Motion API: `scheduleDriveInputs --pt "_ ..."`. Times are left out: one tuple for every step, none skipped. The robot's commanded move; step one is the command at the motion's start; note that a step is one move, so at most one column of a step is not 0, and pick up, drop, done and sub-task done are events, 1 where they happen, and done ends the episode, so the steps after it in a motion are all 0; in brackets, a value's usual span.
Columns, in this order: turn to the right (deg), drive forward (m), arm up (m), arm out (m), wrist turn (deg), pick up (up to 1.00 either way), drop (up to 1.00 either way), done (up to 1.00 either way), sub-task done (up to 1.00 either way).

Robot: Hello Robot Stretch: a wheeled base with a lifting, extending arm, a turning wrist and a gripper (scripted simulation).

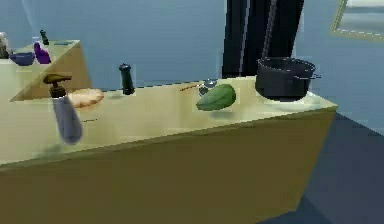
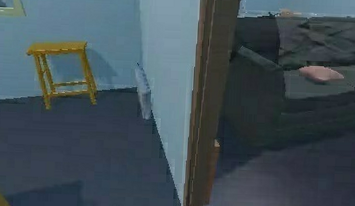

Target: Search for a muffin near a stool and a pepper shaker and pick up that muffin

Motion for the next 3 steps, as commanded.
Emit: scheduleDriveInputs --pt "30.0 0.0 0.0 0.0 0.0 0.0 0.0 0.0 0.0" --pt "0.0 0.1 0.0 0.0 0.0 0.0 0.0 0.0 0.0" --pt "-45.0 0.0 0.0 0.0 0.0 0.0 0.0 0.0 0.0"
